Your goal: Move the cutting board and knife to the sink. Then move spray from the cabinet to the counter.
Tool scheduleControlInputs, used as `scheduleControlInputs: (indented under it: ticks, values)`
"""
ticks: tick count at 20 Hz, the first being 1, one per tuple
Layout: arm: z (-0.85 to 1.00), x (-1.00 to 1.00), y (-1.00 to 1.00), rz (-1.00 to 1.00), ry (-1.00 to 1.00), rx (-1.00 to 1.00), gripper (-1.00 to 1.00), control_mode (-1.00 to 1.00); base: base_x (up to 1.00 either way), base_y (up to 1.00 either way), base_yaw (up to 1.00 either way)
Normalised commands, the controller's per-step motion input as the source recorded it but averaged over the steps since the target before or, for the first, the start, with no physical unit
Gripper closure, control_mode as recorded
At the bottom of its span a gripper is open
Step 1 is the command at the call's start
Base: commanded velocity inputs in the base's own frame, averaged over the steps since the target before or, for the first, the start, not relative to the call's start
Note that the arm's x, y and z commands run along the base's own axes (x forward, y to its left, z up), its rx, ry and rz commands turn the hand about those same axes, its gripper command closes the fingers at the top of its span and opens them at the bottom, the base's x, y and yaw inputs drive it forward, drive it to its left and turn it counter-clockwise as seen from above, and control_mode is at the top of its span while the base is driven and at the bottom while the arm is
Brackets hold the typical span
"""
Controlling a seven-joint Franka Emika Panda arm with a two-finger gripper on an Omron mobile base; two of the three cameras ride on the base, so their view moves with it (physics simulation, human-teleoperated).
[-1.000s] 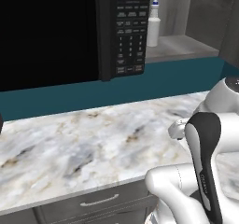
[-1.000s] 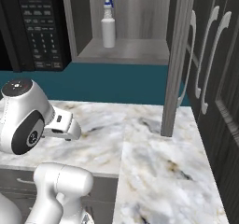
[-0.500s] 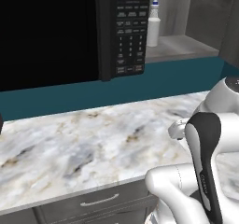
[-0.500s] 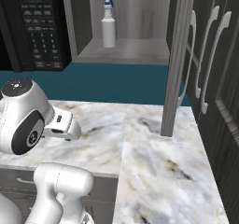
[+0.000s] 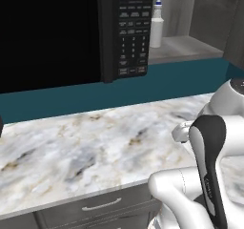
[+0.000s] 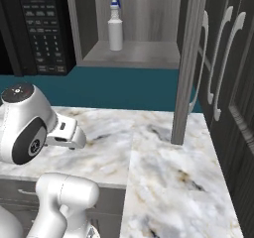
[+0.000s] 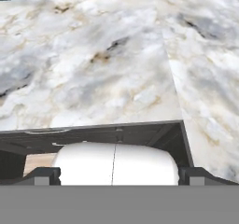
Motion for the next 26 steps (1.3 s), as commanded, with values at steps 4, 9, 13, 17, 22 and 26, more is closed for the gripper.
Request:
scheduleControlInputs:
  ticks: [4,9,13,17,22,26]
  values:
    - [0.33,-0.12,-0.03,0.01,-0.19,0.04,-1.00,-1.00,0.00,0.00,0.00]
    - [0.47,-0.03,-0.04,0.00,-0.19,0.02,-1.00,-1.00,0.00,0.00,0.00]
    - [0.48,-0.03,-0.08,0.02,-0.15,0.02,-1.00,-1.00,0.00,0.00,0.00]
    - [0.44,0.00,-0.02,0.00,-0.01,0.00,-1.00,-1.00,0.00,0.00,0.00]
    - [0.47,0.00,-0.09,0.00,0.00,0.00,-1.00,-1.00,0.00,0.00,0.00]
    - [0.44,-0.02,-0.07,0.00,0.01,0.00,-1.00,-1.00,0.00,0.00,0.00]
